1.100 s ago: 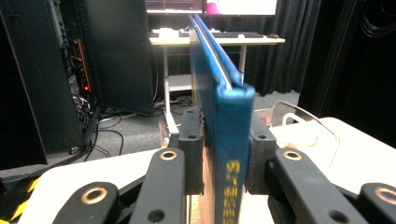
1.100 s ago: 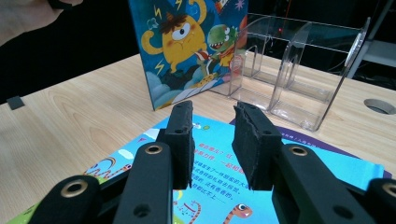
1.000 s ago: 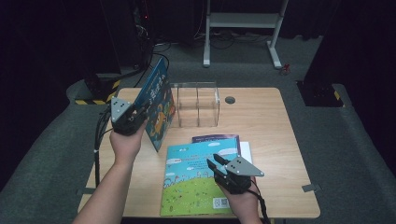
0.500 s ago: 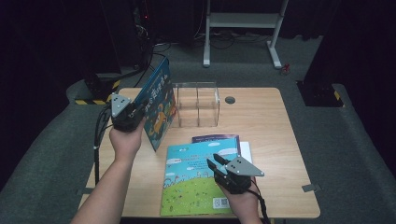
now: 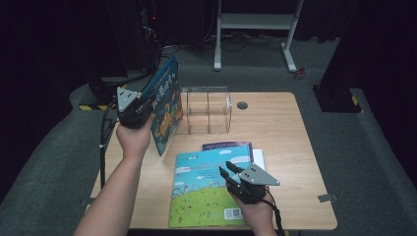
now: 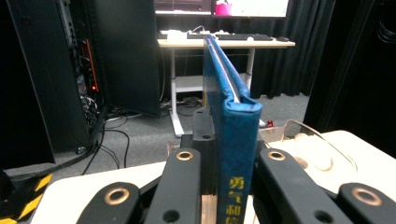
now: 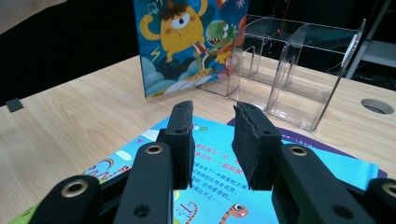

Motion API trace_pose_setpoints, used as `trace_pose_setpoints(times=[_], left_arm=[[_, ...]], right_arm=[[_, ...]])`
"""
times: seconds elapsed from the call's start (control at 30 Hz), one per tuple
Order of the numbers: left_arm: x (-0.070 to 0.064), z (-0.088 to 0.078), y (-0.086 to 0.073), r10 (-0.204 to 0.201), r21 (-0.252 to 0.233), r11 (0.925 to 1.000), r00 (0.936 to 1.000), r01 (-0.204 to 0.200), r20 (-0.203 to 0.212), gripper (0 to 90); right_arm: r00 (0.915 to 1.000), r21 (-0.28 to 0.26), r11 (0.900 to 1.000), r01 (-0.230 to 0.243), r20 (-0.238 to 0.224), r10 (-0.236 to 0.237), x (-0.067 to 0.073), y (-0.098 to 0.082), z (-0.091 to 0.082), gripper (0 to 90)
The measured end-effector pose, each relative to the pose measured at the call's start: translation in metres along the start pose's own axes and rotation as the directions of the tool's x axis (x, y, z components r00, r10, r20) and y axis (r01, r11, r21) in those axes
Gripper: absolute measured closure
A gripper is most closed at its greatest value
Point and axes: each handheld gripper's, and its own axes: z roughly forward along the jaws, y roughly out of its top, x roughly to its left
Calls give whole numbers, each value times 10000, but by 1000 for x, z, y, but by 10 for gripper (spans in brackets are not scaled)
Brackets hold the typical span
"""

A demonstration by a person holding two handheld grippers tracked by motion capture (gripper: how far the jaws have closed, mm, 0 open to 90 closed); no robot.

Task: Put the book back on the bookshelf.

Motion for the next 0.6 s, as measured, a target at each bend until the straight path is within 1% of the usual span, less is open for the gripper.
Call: trace_pose_setpoints(times=[0.1,0.17,0.23,0.57,0.6], left_arm=[[1,3,5,-123,-66,9999,9999,123,-25,835],[0,7,8,-120,-129,9998,9999,119,-88,835],[-1,10,9,-27,-142,9999,9999,25,-158,835],[-3,27,8,-203,-239,9995,9990,194,-387,835],[-4,28,8,-162,-253,9996,9991,152,-400,835]], right_arm=[[10000,0,10000,-17,-1,17,0,0,0,677],[10000,6,10000,-42,7,42,-1,0,-1,677],[10000,-27,10000,-43,19,43,-1,0,-1,677],[9999,-123,9999,-102,54,103,-4,1,-4,678],[9999,-117,9999,-98,49,98,-4,1,-4,679]])
